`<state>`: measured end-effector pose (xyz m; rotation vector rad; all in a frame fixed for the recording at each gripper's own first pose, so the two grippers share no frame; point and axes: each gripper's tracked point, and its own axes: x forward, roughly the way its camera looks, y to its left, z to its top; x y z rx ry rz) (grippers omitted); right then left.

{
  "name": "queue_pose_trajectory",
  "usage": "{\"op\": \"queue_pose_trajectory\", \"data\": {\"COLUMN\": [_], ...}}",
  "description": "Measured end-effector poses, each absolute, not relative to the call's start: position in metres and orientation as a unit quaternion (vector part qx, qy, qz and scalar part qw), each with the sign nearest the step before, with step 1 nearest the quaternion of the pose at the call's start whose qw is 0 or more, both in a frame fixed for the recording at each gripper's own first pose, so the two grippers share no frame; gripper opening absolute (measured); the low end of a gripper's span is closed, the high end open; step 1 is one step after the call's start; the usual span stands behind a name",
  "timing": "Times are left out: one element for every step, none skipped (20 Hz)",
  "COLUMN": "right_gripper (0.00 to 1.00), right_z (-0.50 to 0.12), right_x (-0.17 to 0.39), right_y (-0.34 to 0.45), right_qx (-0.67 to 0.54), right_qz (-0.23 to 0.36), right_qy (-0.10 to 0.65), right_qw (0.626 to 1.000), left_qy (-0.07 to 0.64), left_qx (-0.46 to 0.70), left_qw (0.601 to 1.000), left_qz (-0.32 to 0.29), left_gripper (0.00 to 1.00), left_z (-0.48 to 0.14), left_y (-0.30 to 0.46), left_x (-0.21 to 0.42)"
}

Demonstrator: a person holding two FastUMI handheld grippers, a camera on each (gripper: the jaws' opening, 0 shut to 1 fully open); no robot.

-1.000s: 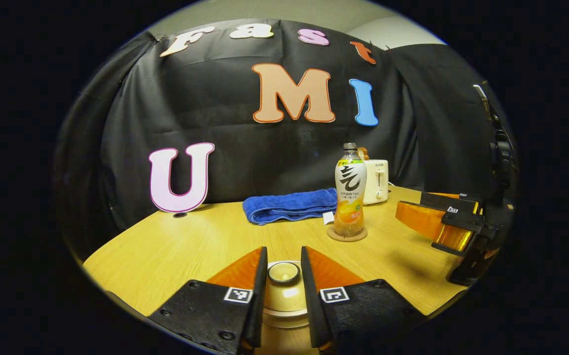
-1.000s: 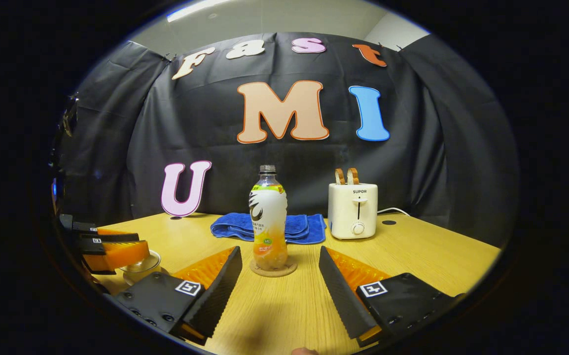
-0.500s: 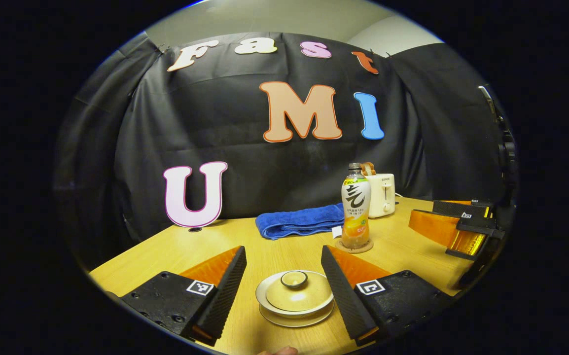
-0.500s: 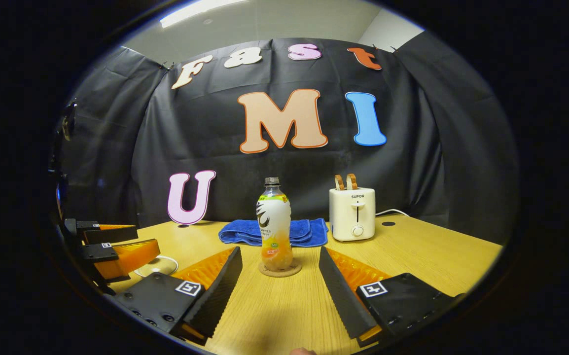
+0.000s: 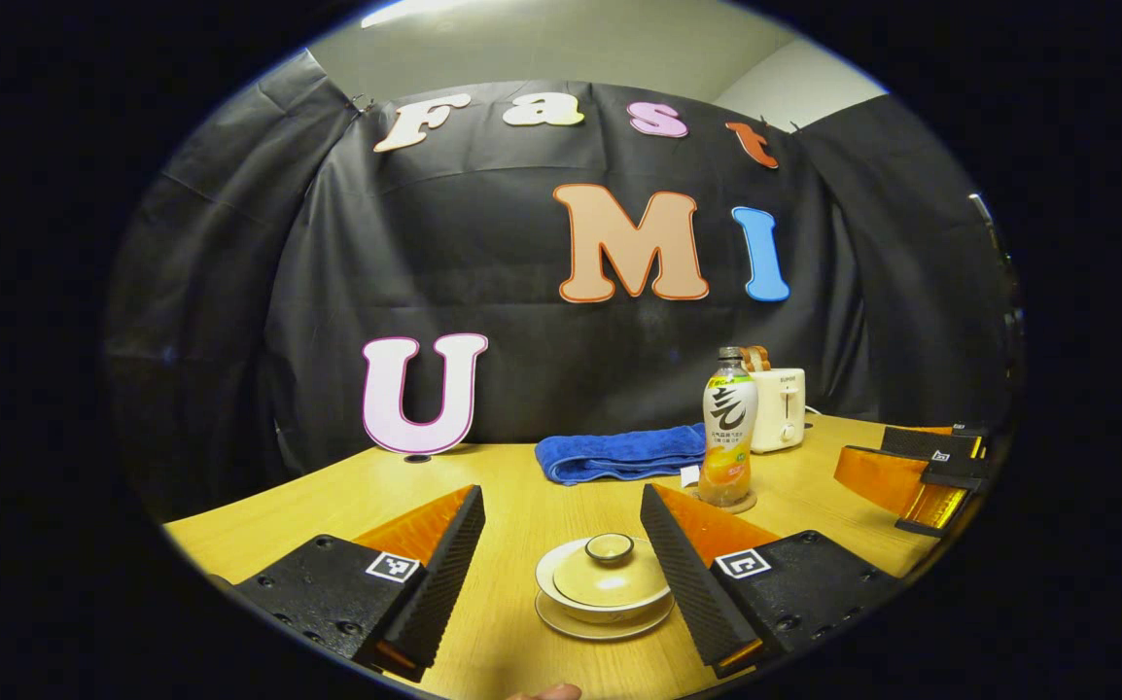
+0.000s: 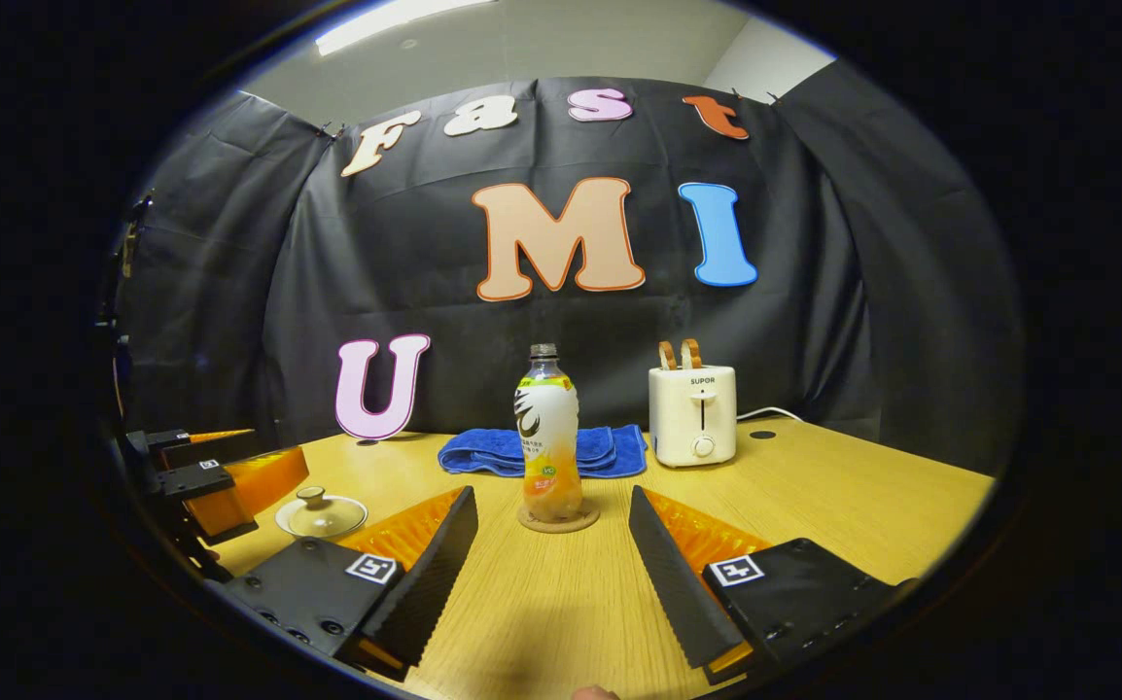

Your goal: Open the teacup lid with one hand, grasp the water bottle and pour water into the teacup with the other hand; after pouring, place the water bottle on the coaster and then close the teacup lid.

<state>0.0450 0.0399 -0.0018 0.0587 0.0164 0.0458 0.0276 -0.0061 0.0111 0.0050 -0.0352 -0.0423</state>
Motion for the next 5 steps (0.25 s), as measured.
{"op": "queue_pose_trajectory", "data": {"right_gripper": [0.94,0.95,0.94,0.94,0.99], "right_z": [-0.0041,-0.0078,-0.011,-0.0068,-0.0048], "right_x": [0.0447,0.0437,0.0427,0.0397,0.0402], "right_y": [0.0395,0.0399,0.0401,0.0408,0.0413], "right_qx": [0.03,0.029,0.029,0.029,0.029], "right_qz": [0.022,0.022,0.023,0.025,0.025], "right_qy": [0.01,0.013,0.018,0.012,0.006], "right_qw": [0.999,0.999,0.999,0.999,0.999], "left_qy": [-0.016,-0.014,-0.013,-0.013,-0.013], "left_qx": [0.002,0.002,0.002,0.001,-0.001], "left_qw": [1.0,1.0,1.0,1.0,1.0], "left_qz": [-0.021,-0.02,-0.02,-0.021,-0.021], "left_gripper": [0.94,0.94,0.94,0.94,0.94], "left_z": [0.0096,0.0081,0.0071,0.0069,0.0061], "left_y": [-0.0065,-0.0057,-0.0065,-0.0062,-0.0069], "left_x": [0.0281,0.0278,0.0285,0.0282,0.0276]}}
